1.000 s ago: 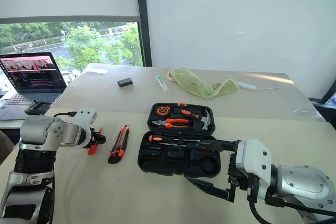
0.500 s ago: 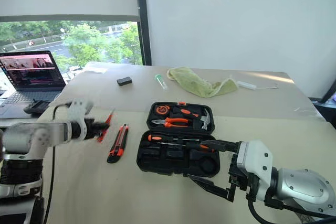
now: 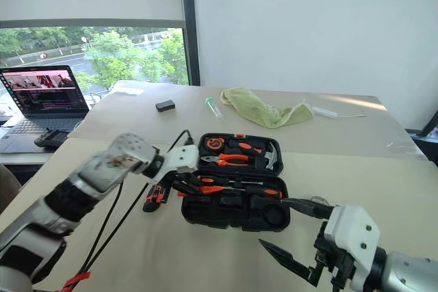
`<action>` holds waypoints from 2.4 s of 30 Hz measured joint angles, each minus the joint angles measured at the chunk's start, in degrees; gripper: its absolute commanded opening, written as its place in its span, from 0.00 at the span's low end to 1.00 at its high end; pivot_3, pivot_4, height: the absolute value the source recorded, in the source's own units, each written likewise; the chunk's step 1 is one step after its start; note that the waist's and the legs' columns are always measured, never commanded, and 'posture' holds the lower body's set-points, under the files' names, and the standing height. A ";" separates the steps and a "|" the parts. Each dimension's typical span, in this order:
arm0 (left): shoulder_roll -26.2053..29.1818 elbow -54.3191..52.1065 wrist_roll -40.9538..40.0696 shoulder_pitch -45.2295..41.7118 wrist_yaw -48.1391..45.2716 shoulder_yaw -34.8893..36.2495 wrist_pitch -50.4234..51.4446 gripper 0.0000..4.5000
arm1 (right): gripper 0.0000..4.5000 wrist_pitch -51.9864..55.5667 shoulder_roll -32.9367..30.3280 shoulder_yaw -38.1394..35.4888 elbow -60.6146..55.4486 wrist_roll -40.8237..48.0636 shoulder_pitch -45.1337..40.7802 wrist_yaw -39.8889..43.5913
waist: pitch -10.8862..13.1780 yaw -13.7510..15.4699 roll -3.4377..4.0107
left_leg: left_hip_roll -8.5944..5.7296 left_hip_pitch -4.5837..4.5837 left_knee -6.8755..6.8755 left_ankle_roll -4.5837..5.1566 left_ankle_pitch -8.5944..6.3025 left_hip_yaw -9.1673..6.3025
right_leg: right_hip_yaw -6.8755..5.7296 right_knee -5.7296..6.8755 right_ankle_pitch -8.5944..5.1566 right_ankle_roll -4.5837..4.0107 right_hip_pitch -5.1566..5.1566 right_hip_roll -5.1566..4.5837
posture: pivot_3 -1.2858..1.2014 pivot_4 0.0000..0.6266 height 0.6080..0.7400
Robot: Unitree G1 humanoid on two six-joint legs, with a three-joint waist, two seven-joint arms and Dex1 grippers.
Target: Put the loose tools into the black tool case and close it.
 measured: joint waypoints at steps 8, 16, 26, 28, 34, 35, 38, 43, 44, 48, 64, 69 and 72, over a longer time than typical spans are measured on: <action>-8.03 8.49 7.90 -3.59 -0.92 -2.63 -3.89 0.09 | 1.00 -6.46 0.79 -2.11 -0.22 -0.10 9.37 -2.07 | 0.00 0.15 0.00 | -0.05 -0.09 0.20 0.27 -0.15 0.01 | 0.01 -0.09 -0.02 0.25 0.04 -0.09 | 0.52 0.24 1.00; -8.93 8.60 12.22 -3.67 -3.08 -2.97 -5.18 0.09 | 1.00 -11.08 0.82 -2.46 -0.25 -0.51 14.97 -3.75 | -0.01 0.10 0.01 | -0.02 -0.04 0.21 0.26 -0.16 0.00 | 0.03 -0.01 -0.02 0.26 0.06 -0.10 | 0.52 0.24 1.00; -10.33 4.56 12.93 -3.74 -4.07 -1.89 9.52 0.09 | 1.00 -12.34 0.76 -2.46 -0.25 -0.76 16.25 -4.81 | -0.02 0.14 0.03 | -0.02 -0.05 0.21 0.30 -0.18 0.00 | 0.02 -0.03 -0.08 0.33 0.06 -0.10 | 0.52 0.24 1.00; -10.40 4.22 13.24 -3.73 -4.03 -1.89 9.87 0.09 | 1.00 -12.52 0.76 -2.46 -0.25 -0.77 16.28 -4.83 | -0.02 0.13 0.03 | -0.02 -0.05 0.21 0.30 -0.18 0.00 | 0.03 -0.04 -0.08 0.33 0.06 -0.10 | 0.52 0.24 1.00; -10.43 3.87 13.61 -3.49 -4.02 -1.90 9.49 0.09 | 1.00 -12.59 0.56 -2.46 -0.25 -1.07 16.29 -4.86 | -0.02 0.16 0.03 | -0.03 -0.05 0.21 0.31 -0.18 0.00 | 0.03 -0.04 -0.08 0.33 0.06 -0.11 | 0.52 0.24 1.00; -10.43 3.77 13.64 -3.45 -4.03 -1.91 9.43 0.20 | 1.00 -12.60 0.55 -2.46 -0.25 -1.08 16.34 -4.86 | -0.02 0.16 0.03 | -0.03 -0.05 0.21 0.31 -0.18 0.00 | 0.03 -0.04 -0.08 0.33 0.06 -0.11 | 0.52 0.24 1.00; -10.46 3.64 13.61 -2.92 -4.27 -2.23 9.48 0.40 | 1.00 -12.75 0.54 -2.46 -0.25 -1.14 16.73 -4.85 | -0.02 0.16 0.03 | -0.03 -0.05 0.21 0.31 -0.18 0.00 | 0.03 -0.04 -0.08 0.33 0.06 -0.11 | 0.52 0.24 1.00; -11.42 2.80 11.88 -1.37 -4.02 -1.57 10.73 0.72 | 1.00 -13.74 0.43 -2.46 -0.25 -1.23 17.67 -4.93 | -0.01 0.17 0.03 | 0.02 -0.14 0.46 0.34 -0.21 -0.02 | 0.00 0.07 -0.08 0.32 0.03 -0.10 | 0.52 0.24 1.00; -11.24 2.12 11.08 -1.37 -4.03 -0.25 11.07 0.72 | 1.00 -13.90 0.43 -2.46 -0.25 -1.23 17.85 -4.99 | -0.01 0.17 0.03 | 0.03 -0.18 0.50 0.35 -0.21 -0.02 | 0.00 0.08 -0.08 0.33 0.01 -0.11 | 0.52 0.24 1.00; -8.44 -2.88 6.88 -1.34 -4.19 6.00 13.35 0.72 | 1.00 -13.99 0.41 -2.46 -0.26 -1.39 18.23 -4.99 | -0.02 0.04 0.04 | 0.05 -0.14 0.53 0.36 -0.22 -0.02 | 0.02 0.12 -0.08 0.33 0.04 -0.12 | 0.52 0.24 1.00; -12.92 -0.80 -0.25 7.32 4.82 14.68 14.58 0.01 | 1.00 -10.89 -0.31 -2.25 -0.26 -1.70 12.66 -4.75 | -0.02 0.33 0.05 | -0.03 -0.15 0.67 0.41 -0.25 -0.02 | 0.01 0.15 -0.07 0.34 0.09 -0.16 | 0.52 0.24 1.00; -17.74 -0.14 -2.28 11.28 9.29 16.01 14.01 0.01 | 1.00 -10.96 -0.33 -2.28 -0.26 -1.65 13.41 -4.81 | -0.02 0.21 0.05 | -0.01 -0.15 0.66 0.42 -0.25 -0.03 | 0.03 0.17 -0.07 0.34 0.07 -0.17 | 0.52 0.24 1.00; -18.35 -0.15 -2.68 12.41 11.29 17.06 13.82 0.01 | 1.00 -11.11 -0.34 -2.29 -0.26 -1.63 14.31 -4.99 | -0.02 0.15 0.05 | -0.01 -0.12 0.66 0.41 -0.25 -0.02 | 0.04 0.21 -0.06 0.34 0.08 -0.17 | 0.52 0.24 1.00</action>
